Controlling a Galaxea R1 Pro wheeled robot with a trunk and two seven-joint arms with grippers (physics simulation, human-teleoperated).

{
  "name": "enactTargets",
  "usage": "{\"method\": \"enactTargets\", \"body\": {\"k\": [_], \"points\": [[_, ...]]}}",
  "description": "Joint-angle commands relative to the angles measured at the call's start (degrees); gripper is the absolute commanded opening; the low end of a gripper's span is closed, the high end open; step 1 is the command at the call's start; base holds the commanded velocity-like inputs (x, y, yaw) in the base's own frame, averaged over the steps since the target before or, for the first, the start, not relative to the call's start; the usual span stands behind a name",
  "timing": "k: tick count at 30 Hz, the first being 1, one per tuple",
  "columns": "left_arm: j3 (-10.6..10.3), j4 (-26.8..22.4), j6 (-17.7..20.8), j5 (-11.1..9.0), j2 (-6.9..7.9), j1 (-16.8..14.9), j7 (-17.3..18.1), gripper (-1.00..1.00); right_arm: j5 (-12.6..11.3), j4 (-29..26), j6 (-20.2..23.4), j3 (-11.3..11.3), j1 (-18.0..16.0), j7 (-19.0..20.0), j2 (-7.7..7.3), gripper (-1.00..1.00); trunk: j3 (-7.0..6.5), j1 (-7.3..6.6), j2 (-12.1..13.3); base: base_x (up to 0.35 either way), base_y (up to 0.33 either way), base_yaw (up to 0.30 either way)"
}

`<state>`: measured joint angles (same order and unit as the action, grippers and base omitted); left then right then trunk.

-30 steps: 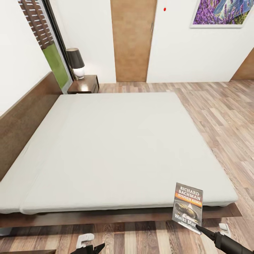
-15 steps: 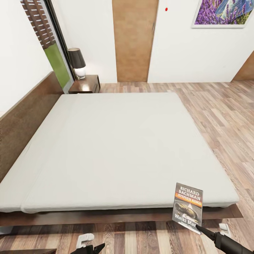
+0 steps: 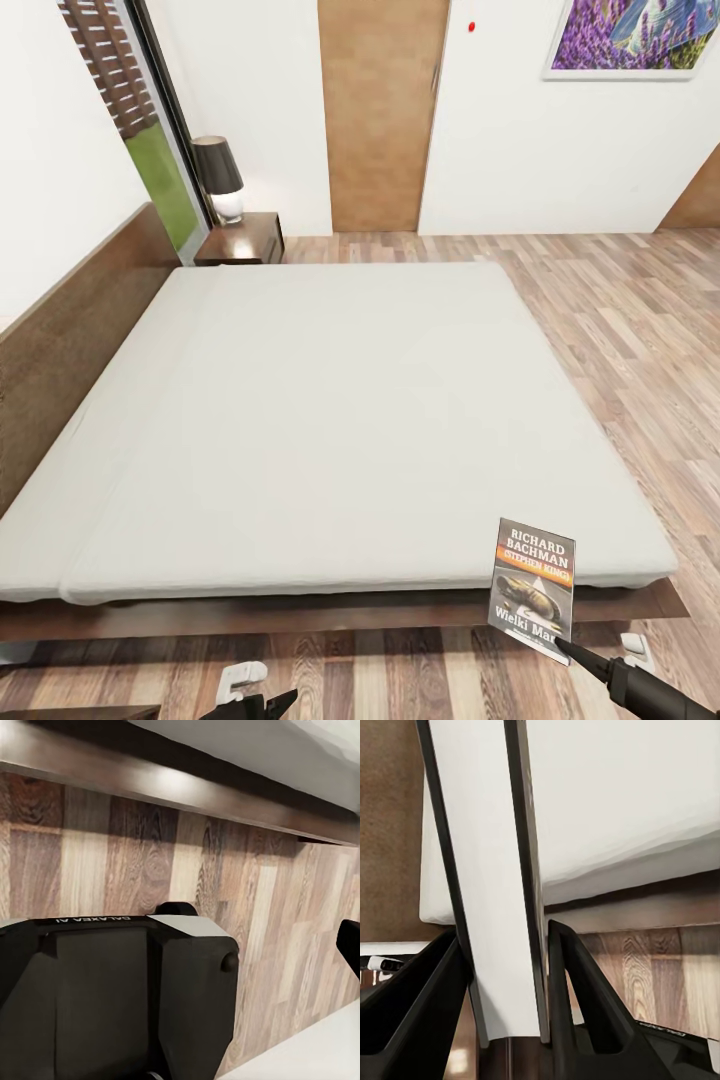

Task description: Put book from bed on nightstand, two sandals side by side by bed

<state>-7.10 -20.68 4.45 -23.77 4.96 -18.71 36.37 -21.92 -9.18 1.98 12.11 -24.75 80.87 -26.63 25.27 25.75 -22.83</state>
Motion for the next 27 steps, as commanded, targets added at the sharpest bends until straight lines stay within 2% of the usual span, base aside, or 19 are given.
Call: {"method": "enactTargets", "body": {"k": [1, 27], "points": [[-0.3, -0.1, 0.5, -0.6, 0.05, 0.0, 0.1, 1.00, -0.2, 0.0, 0.2, -0.1, 0.0, 0.2, -0.01, -1.00, 0.05, 0.03, -0.1, 0.000, 0.000, 0.000], [-0.3, 0.0, 0.5, -0.7, 0.05, 0.0, 0.0, 1.00, -0.3, 0.1, -0.7, -0.1, 0.0, 0.1, -0.06, -1.00, -2.23, 0.03, -0.1, 0.000, 0.000, 0.000]]}}
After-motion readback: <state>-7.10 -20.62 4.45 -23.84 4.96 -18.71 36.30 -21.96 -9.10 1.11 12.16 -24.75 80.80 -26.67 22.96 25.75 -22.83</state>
